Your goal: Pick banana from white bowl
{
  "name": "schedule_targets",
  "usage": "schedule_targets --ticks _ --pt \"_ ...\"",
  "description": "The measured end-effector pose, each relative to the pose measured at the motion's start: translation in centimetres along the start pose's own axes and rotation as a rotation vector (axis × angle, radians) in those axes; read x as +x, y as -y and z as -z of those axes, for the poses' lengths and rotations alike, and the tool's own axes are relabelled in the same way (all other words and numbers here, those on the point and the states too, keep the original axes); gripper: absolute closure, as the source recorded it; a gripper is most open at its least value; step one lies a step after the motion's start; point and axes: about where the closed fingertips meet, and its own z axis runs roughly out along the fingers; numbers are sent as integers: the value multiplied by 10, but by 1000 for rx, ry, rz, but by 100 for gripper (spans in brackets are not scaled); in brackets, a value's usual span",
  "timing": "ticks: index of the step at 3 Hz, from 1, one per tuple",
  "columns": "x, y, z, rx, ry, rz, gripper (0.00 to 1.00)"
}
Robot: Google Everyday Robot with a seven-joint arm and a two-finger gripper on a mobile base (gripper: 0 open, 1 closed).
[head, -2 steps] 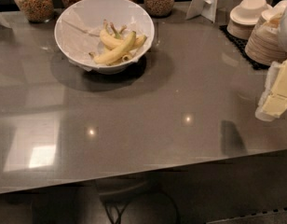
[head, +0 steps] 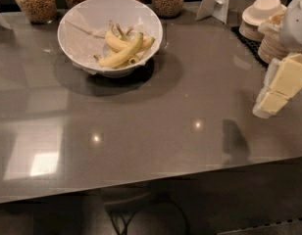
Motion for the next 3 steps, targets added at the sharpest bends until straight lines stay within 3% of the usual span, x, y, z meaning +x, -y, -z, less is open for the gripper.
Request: schedule_targets --ticks 3 --pt "-88 43 -63 -64 347 24 0"
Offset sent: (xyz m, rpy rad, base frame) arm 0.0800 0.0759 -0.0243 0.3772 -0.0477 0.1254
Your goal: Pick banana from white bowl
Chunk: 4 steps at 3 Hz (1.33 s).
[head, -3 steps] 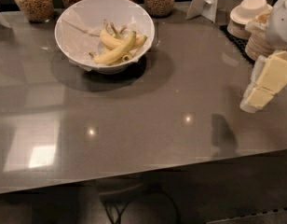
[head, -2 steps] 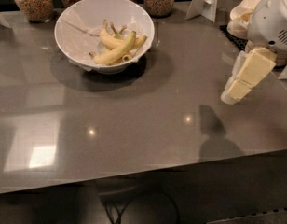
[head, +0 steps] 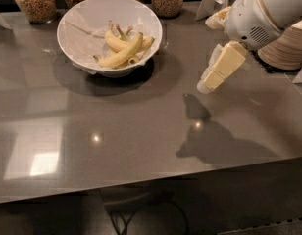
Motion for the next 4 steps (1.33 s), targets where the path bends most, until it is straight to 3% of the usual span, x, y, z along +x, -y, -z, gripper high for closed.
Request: schedule_targets --ticks 1,3,4 --pt "-46 13 -31 -33 71 83 0" --pt "-147 16 -88 -84 135 325 0" --pt "-147 16 -88 -84 134 326 0"
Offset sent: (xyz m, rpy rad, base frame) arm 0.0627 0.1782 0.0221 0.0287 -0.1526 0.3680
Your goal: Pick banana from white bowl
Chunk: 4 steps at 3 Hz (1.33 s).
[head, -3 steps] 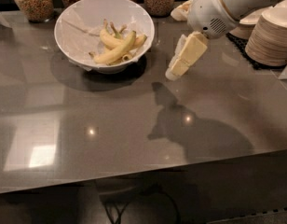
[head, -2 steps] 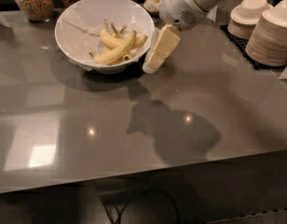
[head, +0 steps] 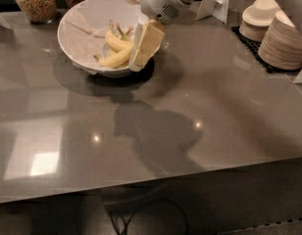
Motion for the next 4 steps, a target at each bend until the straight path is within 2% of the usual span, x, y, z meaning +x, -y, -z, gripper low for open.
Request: schedule_targets --ticks 1,2,4 --pt "1 9 -9 -16 -34 61 0" --pt "6 27 -23 -60 -87 126 0" --pt "15 49 -45 -122 -125 183 41"
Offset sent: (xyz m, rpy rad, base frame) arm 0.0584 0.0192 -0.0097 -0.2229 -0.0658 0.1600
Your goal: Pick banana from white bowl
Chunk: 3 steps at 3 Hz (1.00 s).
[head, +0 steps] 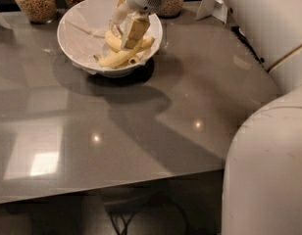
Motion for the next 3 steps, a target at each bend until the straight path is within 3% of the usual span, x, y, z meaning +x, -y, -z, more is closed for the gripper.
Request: schedule_targets --ticks 1,2,3 --pt "3 3 -15 -30 3 14 48" --pt "5 4 -30 -59 8 24 39" --pt "7 5 -48 -89 13 32 37"
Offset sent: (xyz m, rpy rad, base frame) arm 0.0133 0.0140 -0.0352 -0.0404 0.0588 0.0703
